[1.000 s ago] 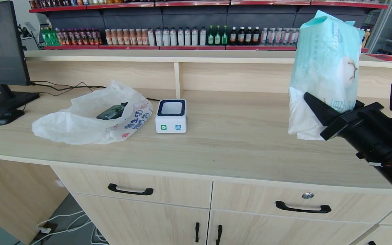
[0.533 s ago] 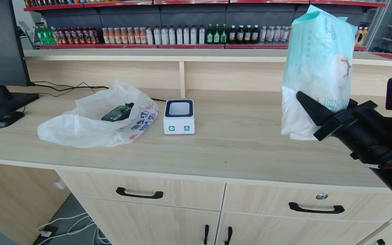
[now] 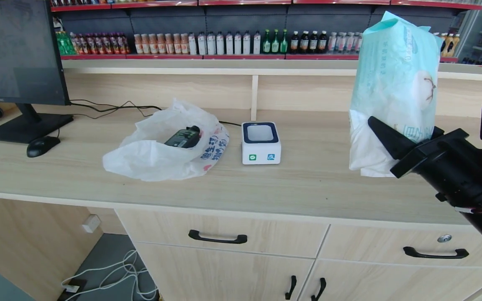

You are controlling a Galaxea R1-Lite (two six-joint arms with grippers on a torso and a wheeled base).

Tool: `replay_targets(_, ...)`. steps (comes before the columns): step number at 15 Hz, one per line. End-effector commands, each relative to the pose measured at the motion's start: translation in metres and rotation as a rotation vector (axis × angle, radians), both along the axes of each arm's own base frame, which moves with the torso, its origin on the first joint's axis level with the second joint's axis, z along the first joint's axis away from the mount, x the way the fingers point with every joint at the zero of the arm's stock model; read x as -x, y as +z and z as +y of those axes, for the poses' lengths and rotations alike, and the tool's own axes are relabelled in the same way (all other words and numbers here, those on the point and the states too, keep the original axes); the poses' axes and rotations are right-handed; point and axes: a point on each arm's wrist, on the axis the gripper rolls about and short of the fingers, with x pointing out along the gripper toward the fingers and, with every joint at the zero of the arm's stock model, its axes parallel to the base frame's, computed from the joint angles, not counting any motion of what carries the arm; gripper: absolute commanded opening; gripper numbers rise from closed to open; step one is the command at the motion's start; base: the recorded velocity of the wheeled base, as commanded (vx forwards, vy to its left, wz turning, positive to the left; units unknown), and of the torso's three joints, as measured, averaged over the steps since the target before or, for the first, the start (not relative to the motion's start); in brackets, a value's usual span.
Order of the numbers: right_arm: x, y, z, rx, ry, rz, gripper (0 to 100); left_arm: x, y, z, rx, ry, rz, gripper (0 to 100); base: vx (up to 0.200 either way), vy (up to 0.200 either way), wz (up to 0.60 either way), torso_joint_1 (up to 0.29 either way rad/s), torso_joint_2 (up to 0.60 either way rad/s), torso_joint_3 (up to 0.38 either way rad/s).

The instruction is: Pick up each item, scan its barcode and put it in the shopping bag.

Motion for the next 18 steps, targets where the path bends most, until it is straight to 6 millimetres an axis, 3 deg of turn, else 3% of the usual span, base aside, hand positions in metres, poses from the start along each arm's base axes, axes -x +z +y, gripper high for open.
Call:
replay_targets(1, -0.0018, -0.0017, 0.0052, 0.003, 0.019, 0.006, 0, 0.0000, 0.0000, 0.0000, 0.000, 0.000, 0.000, 100, 0.000, 0.200, 0.00, 0.002, 0.00, 0.002)
replay_targets(12, -0.0008, -0.0046, 0.0100, 0.007, 0.038, 0.017, 0, 0.0000, 0.0000, 0.0000, -0.001, 0.000, 0.000, 100, 0.000, 0.200, 0.00, 0.003, 0.00, 0.004)
replay_targets(18, -0.0050, 0.0043, 0.0115, -0.007, 0.037, -0.019, 0, 0.0000, 0.0000, 0.0000, 0.000, 0.000, 0.000, 100, 0.033, 0.000, 0.00, 0.000, 0.00, 0.000)
